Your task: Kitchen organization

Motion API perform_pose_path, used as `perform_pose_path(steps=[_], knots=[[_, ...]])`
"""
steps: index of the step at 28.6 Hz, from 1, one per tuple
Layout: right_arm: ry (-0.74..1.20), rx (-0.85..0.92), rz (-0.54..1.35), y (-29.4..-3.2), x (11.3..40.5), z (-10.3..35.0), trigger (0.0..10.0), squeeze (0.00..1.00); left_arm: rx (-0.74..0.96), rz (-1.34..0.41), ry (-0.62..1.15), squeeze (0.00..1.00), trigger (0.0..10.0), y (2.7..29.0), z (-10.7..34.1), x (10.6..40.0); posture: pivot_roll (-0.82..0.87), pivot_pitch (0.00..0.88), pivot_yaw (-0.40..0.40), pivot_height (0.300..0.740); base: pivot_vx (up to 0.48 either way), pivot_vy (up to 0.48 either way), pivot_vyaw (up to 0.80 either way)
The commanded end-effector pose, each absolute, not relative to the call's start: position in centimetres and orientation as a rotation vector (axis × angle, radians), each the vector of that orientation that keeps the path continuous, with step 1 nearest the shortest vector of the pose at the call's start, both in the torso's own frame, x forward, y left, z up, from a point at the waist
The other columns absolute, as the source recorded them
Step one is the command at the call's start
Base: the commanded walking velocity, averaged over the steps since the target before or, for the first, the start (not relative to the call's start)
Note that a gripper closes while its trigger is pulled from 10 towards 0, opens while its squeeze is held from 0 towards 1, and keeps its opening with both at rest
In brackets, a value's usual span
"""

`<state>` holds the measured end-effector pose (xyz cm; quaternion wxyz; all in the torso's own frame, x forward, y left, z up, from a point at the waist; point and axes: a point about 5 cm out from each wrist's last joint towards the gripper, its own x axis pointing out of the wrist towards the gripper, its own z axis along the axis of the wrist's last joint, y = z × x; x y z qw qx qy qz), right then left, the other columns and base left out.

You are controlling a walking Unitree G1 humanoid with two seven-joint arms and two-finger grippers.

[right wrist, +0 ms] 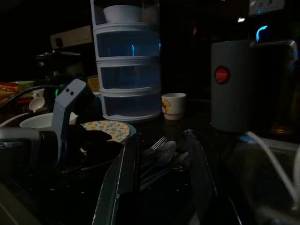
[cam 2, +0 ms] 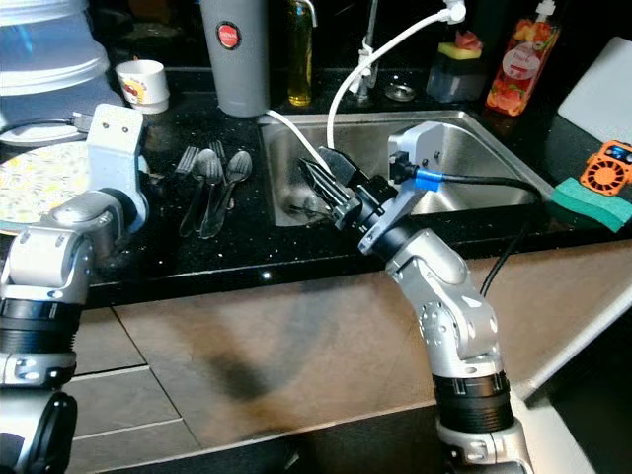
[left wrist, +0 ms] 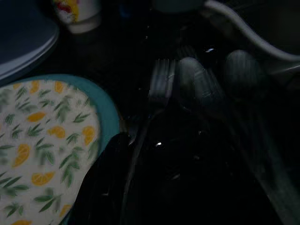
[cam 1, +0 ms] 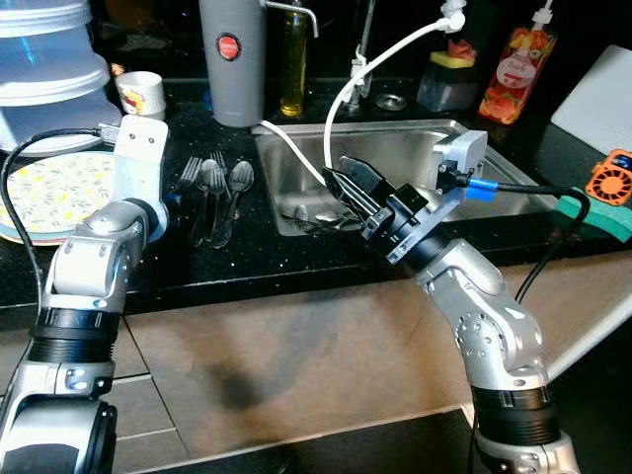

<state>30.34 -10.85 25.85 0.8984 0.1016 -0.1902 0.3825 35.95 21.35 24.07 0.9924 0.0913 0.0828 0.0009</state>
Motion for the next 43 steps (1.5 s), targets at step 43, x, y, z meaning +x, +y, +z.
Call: perform_pose_path(steps=[43], knots=[[-0.402,0.265,0.167,-16.6,33.3,25.2,10.0,0.0,0.246,-0.115,0.293,0.0,10.0,22.3,23.8,37.6,0.14,0.096,-0.024,0.74,0.0,0.0,0.0]])
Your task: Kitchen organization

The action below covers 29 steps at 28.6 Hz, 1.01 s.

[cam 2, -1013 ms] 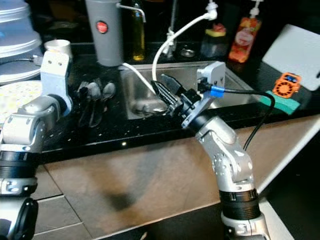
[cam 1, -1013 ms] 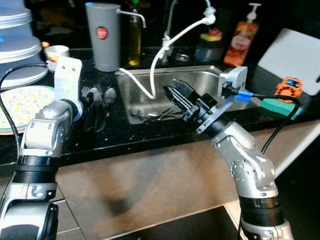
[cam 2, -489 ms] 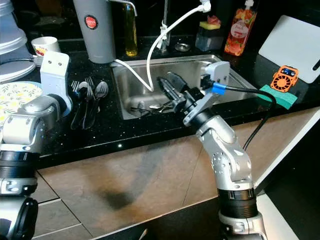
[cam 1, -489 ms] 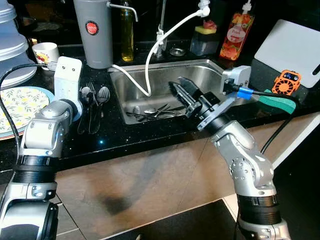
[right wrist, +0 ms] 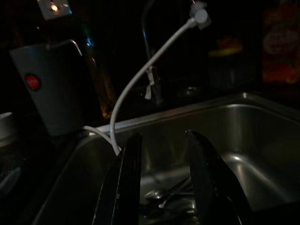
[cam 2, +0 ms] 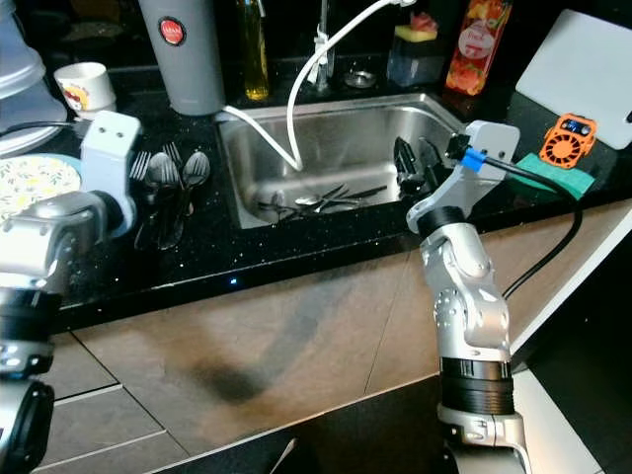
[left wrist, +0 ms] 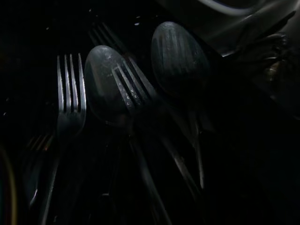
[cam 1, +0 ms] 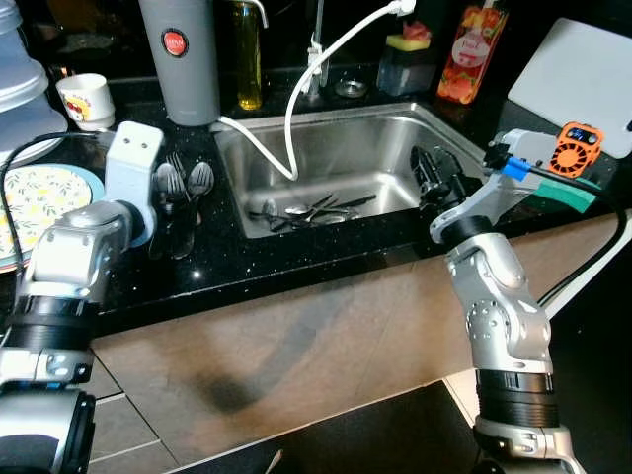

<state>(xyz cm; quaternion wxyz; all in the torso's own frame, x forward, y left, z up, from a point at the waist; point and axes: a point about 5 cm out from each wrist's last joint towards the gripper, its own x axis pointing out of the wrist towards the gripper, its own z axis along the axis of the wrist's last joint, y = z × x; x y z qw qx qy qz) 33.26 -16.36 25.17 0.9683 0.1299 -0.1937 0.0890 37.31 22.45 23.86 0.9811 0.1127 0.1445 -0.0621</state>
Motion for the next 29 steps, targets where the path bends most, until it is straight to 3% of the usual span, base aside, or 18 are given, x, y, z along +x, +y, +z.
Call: perform_pose_path(steps=[1,9,10,13,15,16,18,22,26,27,28,29], knots=[[-0.406,0.263,0.175,-16.4,33.2,25.2,10.0,0.0,0.245,-0.103,0.297,0.0,10.0,21.9,23.7,38.3,0.14,0.103,-0.024,0.74,0.0,0.0,0.0],[-0.434,0.259,0.221,-15.2,32.8,25.8,10.0,0.0,0.227,-0.061,0.351,0.0,9.9,21.2,22.7,39.4,0.11,0.121,0.002,0.74,0.0,0.0,0.0],[-0.435,0.259,0.221,-15.2,32.8,25.8,10.0,0.0,0.216,-0.057,0.363,0.0,8.8,21.3,22.5,39.3,0.11,0.121,0.002,0.74,0.0,0.0,0.0],[-0.435,0.257,0.215,-15.4,32.6,25.8,10.0,0.0,0.202,-0.047,0.364,0.0,9.5,21.6,22.4,38.9,0.11,0.12,0.005,0.74,0.0,0.0,0.0],[-0.432,0.255,0.21,-15.6,32.5,25.7,10.0,0.0,0.207,-0.037,0.345,0.0,8.4,21.6,22.5,38.9,0.11,0.119,-0.004,0.74,0.0,0.0,0.0],[-0.43,0.255,0.208,-15.7,32.5,25.6,10.0,0.0,0.197,-0.041,0.341,0.0,4.6,21.6,22.5,38.8,0.11,0.119,-0.004,0.74,0.0,0.0,0.0],[-0.425,0.258,0.215,-15.6,32.7,25.6,10.0,0.0,0.188,-0.014,0.325,0.0,0.0,21.7,22.5,38.8,0.12,0.114,-0.015,0.74,0.0,0.0,0.0],[-0.426,0.26,0.227,-15.4,32.9,25.7,10.0,0.0,0.183,0.003,0.278,0.0,0.0,21.7,23.2,38.9,0.12,0.113,-0.022,0.74,0.0,0.0,0.0],[-0.428,0.263,0.243,-15.0,33.1,25.9,10.0,0.0,0.225,0.043,0.046,0.0,0.0,21.6,27.3,38.7,0.13,0.11,-0.031,0.74,0.0,0.0,0.0],[-0.426,0.264,0.248,-15.0,33.1,25.9,10.0,0.0,0.251,0.037,-0.078,0.0,4.2,21.1,29.5,38.2,0.13,0.11,-0.031,0.74,0.0,0.0,0.0],[-0.425,0.264,0.249,-14.9,33.1,25.9,10.0,0.0,0.262,0.042,-0.151,0.0,10.0,20.9,30.9,37.9,0.13,0.109,-0.033,0.74,0.0,0.0,0.0],[-0.425,0.264,0.249,-14.9,33.1,25.9,10.0,0.0,0.264,0.036,-0.206,0.0,10.0,20.5,32.2,37.7,0.13,0.109,-0.033,0.74,0.0,0.0,0.0]])
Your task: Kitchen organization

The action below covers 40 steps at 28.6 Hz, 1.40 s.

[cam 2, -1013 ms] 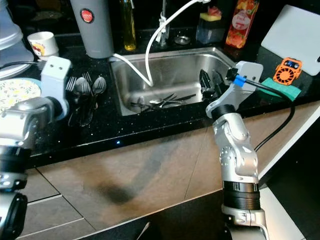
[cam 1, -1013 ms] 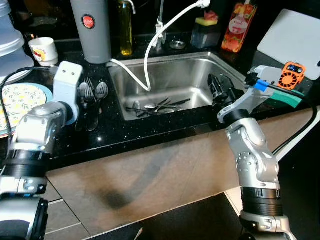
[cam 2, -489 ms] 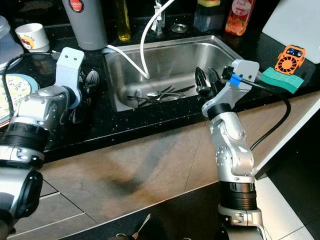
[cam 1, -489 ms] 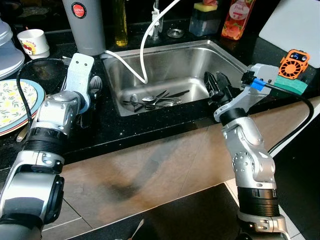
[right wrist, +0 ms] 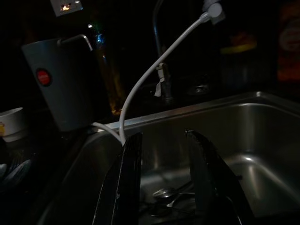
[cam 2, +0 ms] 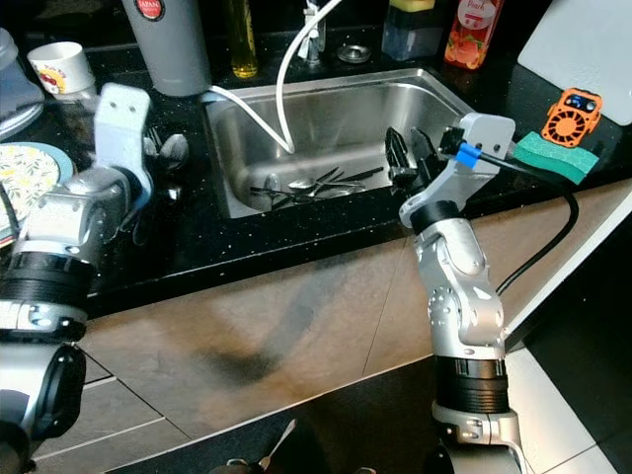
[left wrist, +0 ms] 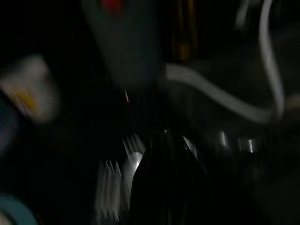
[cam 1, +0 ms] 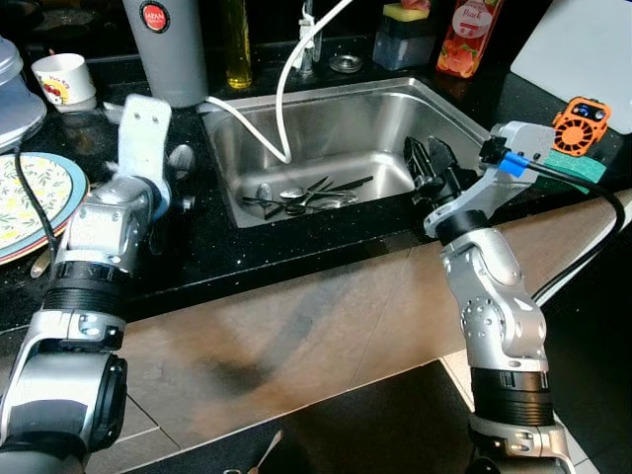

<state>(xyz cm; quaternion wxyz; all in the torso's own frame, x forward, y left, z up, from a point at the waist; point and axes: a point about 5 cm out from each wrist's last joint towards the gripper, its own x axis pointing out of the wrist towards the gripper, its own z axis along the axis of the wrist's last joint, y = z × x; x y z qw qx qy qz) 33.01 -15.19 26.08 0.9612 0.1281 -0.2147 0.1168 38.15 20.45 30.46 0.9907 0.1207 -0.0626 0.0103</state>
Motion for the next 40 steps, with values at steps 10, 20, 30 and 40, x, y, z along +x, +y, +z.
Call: perform_pose_path(steps=[10,20,30,40], knots=[[-0.431,0.266,0.239,-15.0,32.8,25.9,10.0,0.0,0.232,-0.05,-0.216,0.0,10.0,18.4,33.5,38.3,0.1,0.112,-0.006,0.74,0.0,0.0,0.0],[-0.424,0.249,0.195,-16.2,32.1,25.4,10.0,0.0,0.254,0.091,0.079,1.0,10.0,22.2,28.8,36.6,0.1,0.123,0.002,0.74,0.0,0.0,0.0],[-0.413,0.266,0.241,-15.1,32.8,25.5,10.0,0.0,0.193,0.038,0.251,0.0,10.0,23.7,26.8,34.9,0.15,0.135,-0.024,0.74,0.0,0.0,0.0],[-0.402,0.27,0.252,-14.9,32.8,25.3,10.0,0.0,0.197,0.097,0.303,0.0,10.0,25.5,26.0,35.5,0.14,0.141,-0.025,0.74,0.0,0.0,0.0]])
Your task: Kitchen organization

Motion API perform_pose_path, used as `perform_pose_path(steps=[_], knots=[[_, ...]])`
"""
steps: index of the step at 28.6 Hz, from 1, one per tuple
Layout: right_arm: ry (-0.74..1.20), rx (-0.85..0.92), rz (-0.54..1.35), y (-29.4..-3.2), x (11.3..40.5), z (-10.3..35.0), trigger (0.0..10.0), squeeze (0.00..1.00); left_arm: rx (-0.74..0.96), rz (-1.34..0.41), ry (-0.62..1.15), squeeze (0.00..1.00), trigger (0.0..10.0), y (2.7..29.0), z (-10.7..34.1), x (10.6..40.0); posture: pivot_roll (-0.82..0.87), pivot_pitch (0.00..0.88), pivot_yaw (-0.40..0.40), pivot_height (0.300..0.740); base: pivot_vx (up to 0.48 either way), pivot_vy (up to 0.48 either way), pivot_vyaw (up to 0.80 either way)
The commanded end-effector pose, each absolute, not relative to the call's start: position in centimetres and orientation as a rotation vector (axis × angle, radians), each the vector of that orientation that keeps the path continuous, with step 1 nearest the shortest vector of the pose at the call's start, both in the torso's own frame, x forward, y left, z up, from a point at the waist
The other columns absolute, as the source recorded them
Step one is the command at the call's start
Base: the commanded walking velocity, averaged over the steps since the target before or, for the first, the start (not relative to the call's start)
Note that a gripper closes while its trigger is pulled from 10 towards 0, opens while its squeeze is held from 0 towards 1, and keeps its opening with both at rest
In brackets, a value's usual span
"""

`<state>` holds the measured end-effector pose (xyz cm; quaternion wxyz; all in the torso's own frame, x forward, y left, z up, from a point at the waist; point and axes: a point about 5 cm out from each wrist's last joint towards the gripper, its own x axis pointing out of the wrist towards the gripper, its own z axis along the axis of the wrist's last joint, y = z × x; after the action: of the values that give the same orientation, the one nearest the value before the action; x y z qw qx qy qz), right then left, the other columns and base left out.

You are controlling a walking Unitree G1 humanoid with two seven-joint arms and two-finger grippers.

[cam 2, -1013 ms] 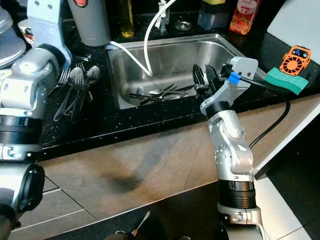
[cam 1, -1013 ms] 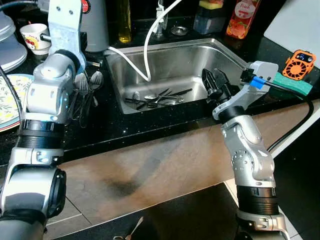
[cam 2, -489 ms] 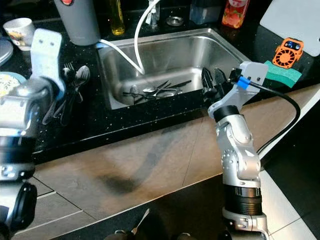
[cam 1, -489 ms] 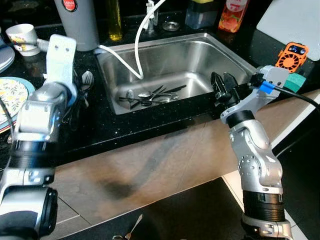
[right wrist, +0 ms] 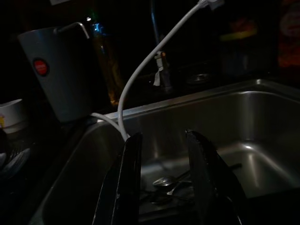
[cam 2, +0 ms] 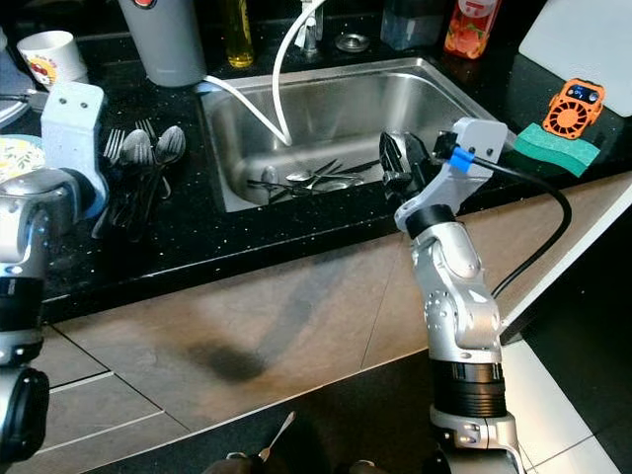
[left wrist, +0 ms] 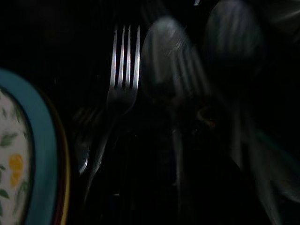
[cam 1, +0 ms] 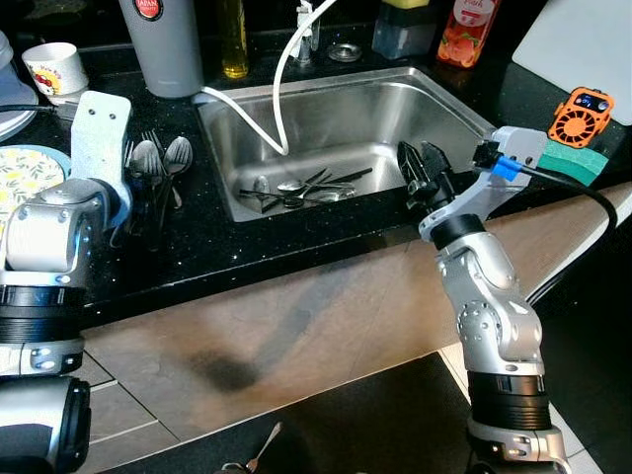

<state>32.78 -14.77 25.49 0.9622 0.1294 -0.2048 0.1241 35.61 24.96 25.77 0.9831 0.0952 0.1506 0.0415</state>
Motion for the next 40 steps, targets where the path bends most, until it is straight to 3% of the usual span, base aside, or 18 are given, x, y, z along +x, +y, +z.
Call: perform_pose_path(steps=[1,7,8,9,10,11,12,16,24,25,33,37,40], knots=[[-0.403,0.269,0.251,-14.9,32.8,25.3,10.0,0.0,0.194,0.096,0.31,0.0,10.0,25.5,25.8,35.6,0.14,0.139,-0.022,0.74,0.0,0.0,0.0],[-0.409,0.267,0.236,-15.2,32.7,25.3,10.0,0.0,0.173,0.103,0.397,0.0,10.0,26.3,23.4,36.0,0.13,0.138,-0.009,0.74,0.0,0.0,0.0],[-0.409,0.267,0.234,-15.2,32.6,25.3,10.0,0.0,0.176,0.11,0.405,0.0,6.0,26.4,23.1,35.9,0.13,0.138,-0.009,0.74,0.0,0.0,0.0],[-0.409,0.267,0.232,-15.2,32.6,25.3,10.0,0.0,0.179,0.114,0.409,0.0,6.0,26.4,22.9,35.9,0.13,0.138,-0.009,0.74,0.0,0.0,0.0],[-0.409,0.267,0.231,-15.2,32.6,25.3,10.0,0.0,0.177,0.113,0.409,0.0,3.7,26.4,22.8,36.0,0.12,0.138,-0.009,0.74,0.0,0.0,0.0],[-0.409,0.266,0.23,-15.3,32.6,25.3,10.0,0.0,0.175,0.112,0.409,0.0,3.7,26.4,22.8,36.0,0.12,0.137,-0.009,0.74,0.0,0.0,0.0],[-0.409,0.266,0.23,-15.3,32.5,25.3,10.0,0.0,0.177,0.111,0.407,0.0,0.0,26.4,22.8,36.0,0.12,0.137,-0.009,0.74,0.0,0.0,0.0],[-0.408,0.266,0.229,-15.3,32.6,25.3,10.0,0.0,0.189,0.11,0.381,0.0,0.0,26.2,23.2,36.1,0.12,0.137,-0.01,0.74,0.0,0.0,0.0],[-0.412,0.269,0.235,-15.2,32.7,25.4,10.0,0.0,0.243,0.114,0.163,0.0,0.0,25.2,27.5,36.4,0.13,0.134,-0.015,0.74,0.0,0.0,0.0],[-0.413,0.269,0.234,-15.2,32.7,25.4,10.0,0.0,0.247,0.125,0.135,0.0,10.0,25.2,28.2,36.4,0.13,0.134,-0.015,0.74,0.0,0.0,0.0],[-0.419,0.268,0.226,-15.4,32.7,25.6,10.0,0.0,0.333,0.146,-0.079,0.0,10.0,24.3,31.8,36.2,0.13,0.128,-0.011,0.74,0.0,0.0,0.0],[-0.422,0.267,0.216,-15.6,32.8,25.6,10.0,0.0,0.186,-0.051,-0.2,0.0,10.0,20.9,33.0,36.9,0.12,0.123,-0.012,0.74,0.0,0.0,0.0],[-0.429,0.272,0.203,-15.7,32.8,25.8,10.0,0.0,0.091,-0.217,-0.146,0.0,10.0,15.9,31.9,39.1,0.12,0.13,-0.01,0.74,0.0,0.0,0.0]])
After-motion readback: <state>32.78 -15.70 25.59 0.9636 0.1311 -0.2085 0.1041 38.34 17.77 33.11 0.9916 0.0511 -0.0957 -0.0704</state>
